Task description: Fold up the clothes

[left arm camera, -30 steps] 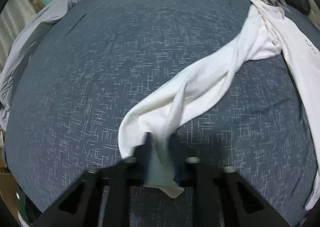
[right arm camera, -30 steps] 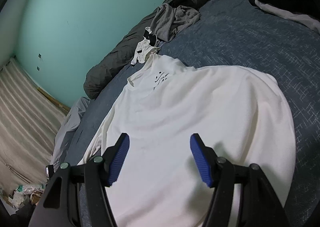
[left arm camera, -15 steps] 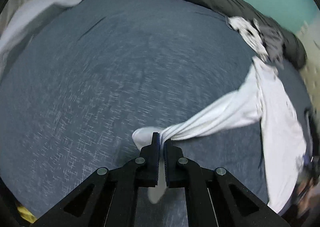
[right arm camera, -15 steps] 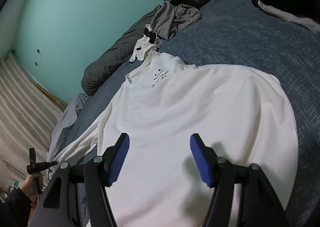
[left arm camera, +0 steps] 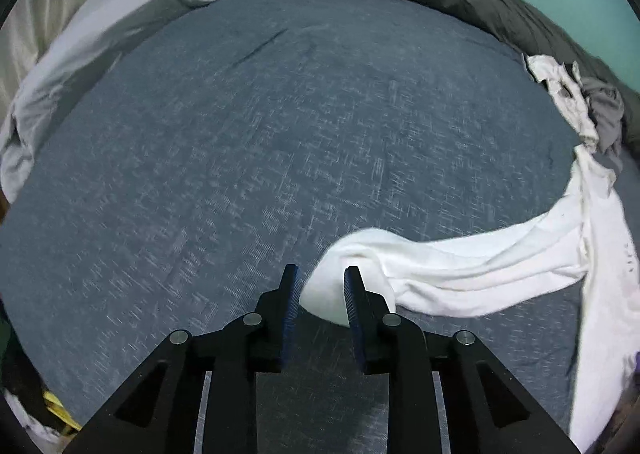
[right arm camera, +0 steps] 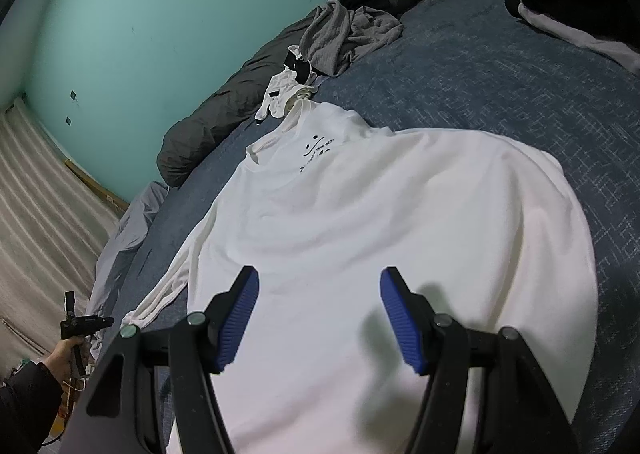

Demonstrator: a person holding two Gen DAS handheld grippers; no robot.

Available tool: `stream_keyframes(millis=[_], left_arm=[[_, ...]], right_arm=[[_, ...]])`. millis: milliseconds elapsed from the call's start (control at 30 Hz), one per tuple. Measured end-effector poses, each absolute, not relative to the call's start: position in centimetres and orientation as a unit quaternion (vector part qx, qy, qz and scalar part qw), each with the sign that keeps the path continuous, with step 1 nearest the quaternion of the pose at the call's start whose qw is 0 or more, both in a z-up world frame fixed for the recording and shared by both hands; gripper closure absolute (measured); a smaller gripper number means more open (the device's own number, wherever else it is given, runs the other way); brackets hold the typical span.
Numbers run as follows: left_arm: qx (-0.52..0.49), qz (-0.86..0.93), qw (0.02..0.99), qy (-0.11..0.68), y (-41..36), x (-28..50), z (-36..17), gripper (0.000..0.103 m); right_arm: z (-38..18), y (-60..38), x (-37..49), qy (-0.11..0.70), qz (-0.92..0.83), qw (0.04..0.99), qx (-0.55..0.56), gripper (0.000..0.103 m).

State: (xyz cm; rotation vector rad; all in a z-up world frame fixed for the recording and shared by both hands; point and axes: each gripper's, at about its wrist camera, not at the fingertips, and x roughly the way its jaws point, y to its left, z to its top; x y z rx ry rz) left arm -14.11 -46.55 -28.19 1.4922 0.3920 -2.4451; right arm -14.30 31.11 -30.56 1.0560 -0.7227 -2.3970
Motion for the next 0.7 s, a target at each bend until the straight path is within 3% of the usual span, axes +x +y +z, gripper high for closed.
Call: stream_keyframes(millis=[33,100,267,400,467,500,533,700], left_arm=[[0.511,-0.839,0.118,0.146,-46.6,-13.8,-28.4,0.062],[0.508,-0.838,0.106,0.166,-46.4,-13.2,-29.2,0.054],[0.493,-0.831,0.08,0.242,-46.3,-12.1,-30.9,0.053],[0.503,-0.831,0.09,0.22,-45.7,-13.1,-31.7,0.053],[0.508,-0.828,0.096,0.216,-45.8,-13.1,-32.2,0.066],[0.511,-0.827,0.098,0.216,-46.0,-13.2,-32.5,0.09],[0.512,-0.826,0.101,0.213,-46.3,-13.0,-32.6,0.098],[0.507,-0.828,0.117,0.209,-48.3,-11.3,-31.1,0.099]], right_arm=[[-30.5,31.1,-14.3,-0.259,-0.863,0.212,0.379,0.039],[-30.5,31.0,-14.2,-0.257,-0.863,0.212,0.379,0.039],[-30.6,30.8,-14.0,-0.256,-0.863,0.211,0.38,0.039],[-30.5,30.8,-13.9,-0.256,-0.864,0.21,0.38,0.039],[-30.5,30.7,-13.9,-0.255,-0.864,0.21,0.38,0.039],[-30.5,30.7,-13.9,-0.255,-0.864,0.209,0.38,0.039],[-30.5,30.7,-13.9,-0.255,-0.864,0.209,0.38,0.039],[-30.5,30.7,-13.9,-0.257,-0.864,0.209,0.38,0.039]])
